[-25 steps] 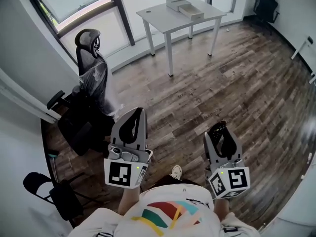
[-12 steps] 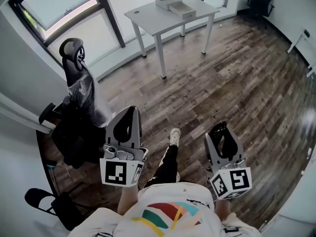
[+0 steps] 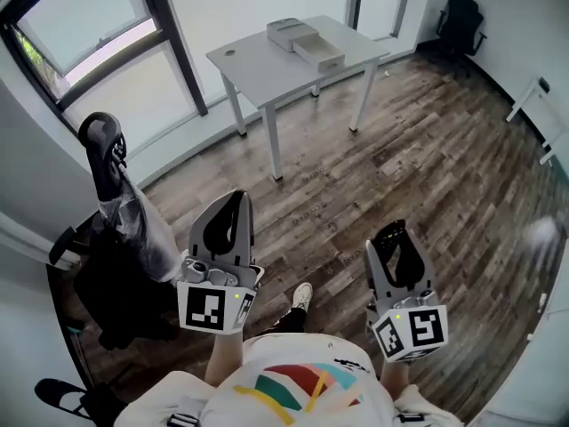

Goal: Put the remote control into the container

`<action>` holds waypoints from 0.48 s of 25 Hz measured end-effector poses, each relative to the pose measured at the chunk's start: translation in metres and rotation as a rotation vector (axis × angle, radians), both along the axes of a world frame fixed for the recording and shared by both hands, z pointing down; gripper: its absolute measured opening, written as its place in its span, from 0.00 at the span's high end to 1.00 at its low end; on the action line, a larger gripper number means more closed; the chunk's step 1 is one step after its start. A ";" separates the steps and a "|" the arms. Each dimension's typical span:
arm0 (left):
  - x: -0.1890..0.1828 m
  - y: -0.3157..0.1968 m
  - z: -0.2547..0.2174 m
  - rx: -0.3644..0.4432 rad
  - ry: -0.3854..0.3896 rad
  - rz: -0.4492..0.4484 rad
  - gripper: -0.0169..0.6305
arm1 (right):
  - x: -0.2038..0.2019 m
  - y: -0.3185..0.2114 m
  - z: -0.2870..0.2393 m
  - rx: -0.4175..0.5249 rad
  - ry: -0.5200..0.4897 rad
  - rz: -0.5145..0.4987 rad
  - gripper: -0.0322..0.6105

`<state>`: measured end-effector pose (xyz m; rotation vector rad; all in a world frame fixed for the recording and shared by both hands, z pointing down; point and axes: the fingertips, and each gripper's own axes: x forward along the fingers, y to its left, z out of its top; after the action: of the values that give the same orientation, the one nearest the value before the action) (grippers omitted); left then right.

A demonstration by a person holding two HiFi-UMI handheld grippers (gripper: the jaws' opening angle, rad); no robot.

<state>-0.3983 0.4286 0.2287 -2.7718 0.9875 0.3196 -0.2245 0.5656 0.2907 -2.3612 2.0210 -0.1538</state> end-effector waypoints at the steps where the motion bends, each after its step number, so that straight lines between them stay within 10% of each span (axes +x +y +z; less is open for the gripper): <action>1: 0.006 -0.016 -0.004 0.005 0.003 -0.005 0.96 | 0.008 -0.016 -0.004 0.006 0.001 0.000 0.56; 12: 0.063 -0.141 -0.007 -0.009 0.003 0.005 0.96 | 0.059 -0.136 -0.014 0.015 -0.001 0.012 0.56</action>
<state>-0.3352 0.2875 0.2213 -2.7834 0.9848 0.3209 -0.1657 0.4298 0.2767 -2.3642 1.9996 -0.1394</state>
